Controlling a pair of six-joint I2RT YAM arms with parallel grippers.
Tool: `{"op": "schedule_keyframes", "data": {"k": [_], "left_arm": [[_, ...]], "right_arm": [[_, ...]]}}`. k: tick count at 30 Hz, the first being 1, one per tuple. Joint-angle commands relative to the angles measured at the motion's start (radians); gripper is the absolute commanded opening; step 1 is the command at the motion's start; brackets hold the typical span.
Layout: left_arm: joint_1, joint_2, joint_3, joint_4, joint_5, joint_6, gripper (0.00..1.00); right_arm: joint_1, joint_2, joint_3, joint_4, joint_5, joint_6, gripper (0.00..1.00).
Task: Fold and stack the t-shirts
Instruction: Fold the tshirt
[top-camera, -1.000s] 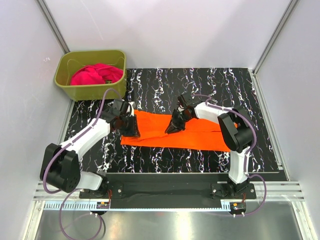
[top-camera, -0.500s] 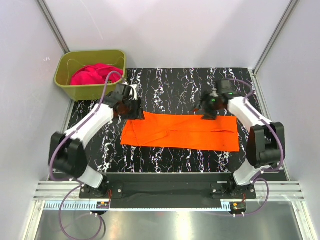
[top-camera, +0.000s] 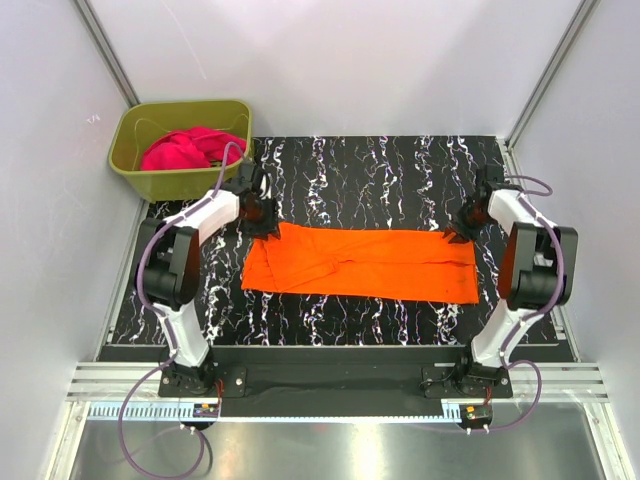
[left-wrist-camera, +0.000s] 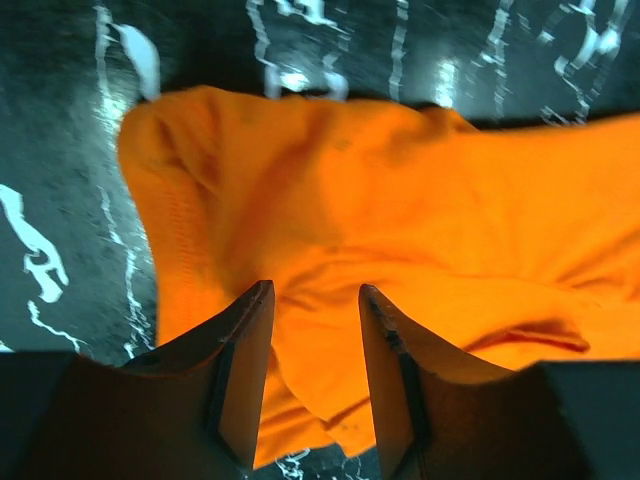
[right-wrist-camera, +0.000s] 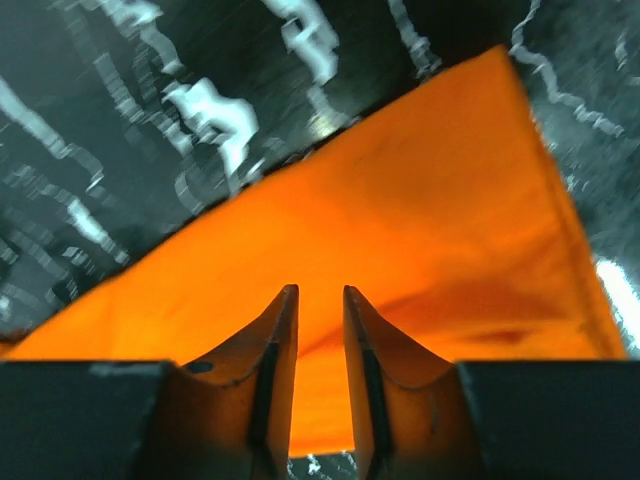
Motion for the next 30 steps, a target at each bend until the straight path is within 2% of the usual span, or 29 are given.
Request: {"op": "schedule_keyframes", "data": {"k": [1,6,13,18,23,25,30], "left_arm": [[0.010,0.028,0.047,0.059,-0.011,-0.012,0.44],[0.021,0.095,0.062,0.063,-0.042,-0.015,0.44],[0.036,0.178,0.172,0.015,-0.102,-0.041,0.48],[0.007,0.089,0.208,0.004,-0.100,-0.035,0.51],[-0.017,-0.026,0.214,0.004,-0.065,-0.063,0.52],[-0.019,-0.022,0.234,0.013,-0.050,-0.064,0.49],[-0.020,0.084,0.319,0.024,-0.017,-0.070,0.42]], "right_arm": [[-0.032,0.074,0.067,0.004,0.070,-0.033,0.29],[-0.090,0.201,0.122,0.022,0.116,-0.059,0.29],[-0.149,0.253,0.166,-0.031,0.205,-0.051,0.32],[-0.150,0.221,0.188,-0.079,0.179,-0.067,0.37],[-0.149,0.117,0.213,-0.110,0.124,-0.088,0.49],[-0.149,0.097,0.227,-0.113,0.098,-0.088,0.52],[-0.149,0.099,0.251,-0.116,0.056,-0.068,0.52]]}}
